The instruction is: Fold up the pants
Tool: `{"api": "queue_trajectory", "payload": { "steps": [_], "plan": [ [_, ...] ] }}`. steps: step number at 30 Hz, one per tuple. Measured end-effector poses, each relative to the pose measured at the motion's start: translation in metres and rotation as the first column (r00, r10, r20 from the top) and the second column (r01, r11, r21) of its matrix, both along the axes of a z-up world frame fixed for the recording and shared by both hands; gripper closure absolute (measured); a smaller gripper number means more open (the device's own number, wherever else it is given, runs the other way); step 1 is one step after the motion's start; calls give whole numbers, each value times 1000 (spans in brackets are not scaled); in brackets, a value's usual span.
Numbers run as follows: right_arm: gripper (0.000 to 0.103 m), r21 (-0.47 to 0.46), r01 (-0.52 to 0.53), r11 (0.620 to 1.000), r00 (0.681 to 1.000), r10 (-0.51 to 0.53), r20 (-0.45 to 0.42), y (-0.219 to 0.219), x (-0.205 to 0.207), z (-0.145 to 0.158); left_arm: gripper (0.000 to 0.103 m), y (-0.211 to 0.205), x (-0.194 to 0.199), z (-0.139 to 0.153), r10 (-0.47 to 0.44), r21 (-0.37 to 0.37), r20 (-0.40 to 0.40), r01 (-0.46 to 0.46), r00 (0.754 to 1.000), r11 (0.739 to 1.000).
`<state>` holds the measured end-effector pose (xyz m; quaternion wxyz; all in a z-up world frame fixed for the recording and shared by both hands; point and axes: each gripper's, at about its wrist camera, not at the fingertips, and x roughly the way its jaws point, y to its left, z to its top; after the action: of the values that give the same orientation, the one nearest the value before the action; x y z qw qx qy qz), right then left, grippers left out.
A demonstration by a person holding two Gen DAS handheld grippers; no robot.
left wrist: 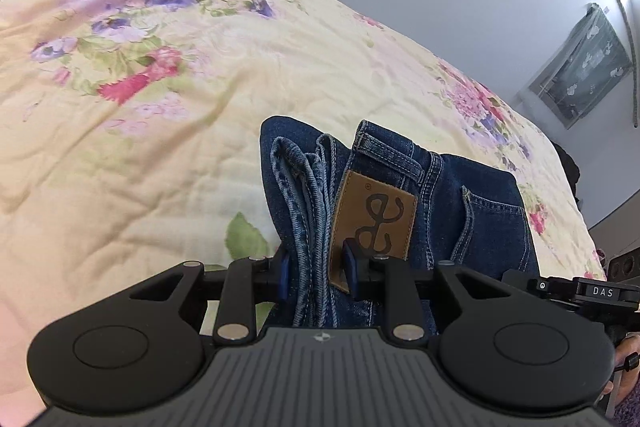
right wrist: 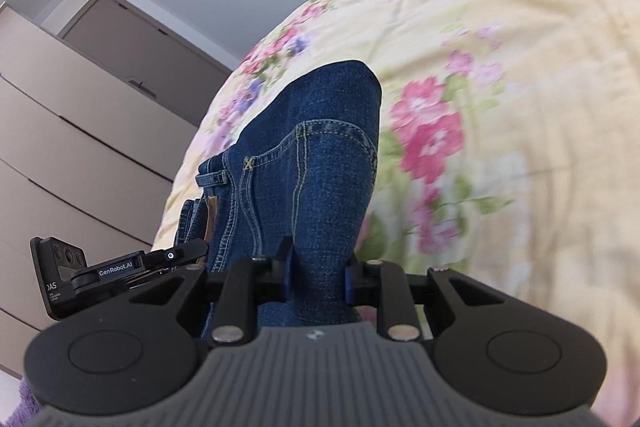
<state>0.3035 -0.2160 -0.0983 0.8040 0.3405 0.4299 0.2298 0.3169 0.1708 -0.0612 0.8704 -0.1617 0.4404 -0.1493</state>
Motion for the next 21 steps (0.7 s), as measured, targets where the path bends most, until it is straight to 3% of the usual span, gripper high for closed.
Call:
{"api": "queue_trajectory", "payload": {
  "steps": [7,13,21],
  "plan": [
    [84,21,-33,999,998,34,-54,40,18,-27,74,29,7,-35,51,6,-57,-51,997,999],
    [84,-5,-7,1000,991,7,-135,43,28,-70,73,33,15,-79,55,23,-108,-52,993,998],
    [80,-37,5,999,987,-11,-162,45,31,-85,70,32,16,-83,53,34,-114,-49,992,998]
  ]
}}
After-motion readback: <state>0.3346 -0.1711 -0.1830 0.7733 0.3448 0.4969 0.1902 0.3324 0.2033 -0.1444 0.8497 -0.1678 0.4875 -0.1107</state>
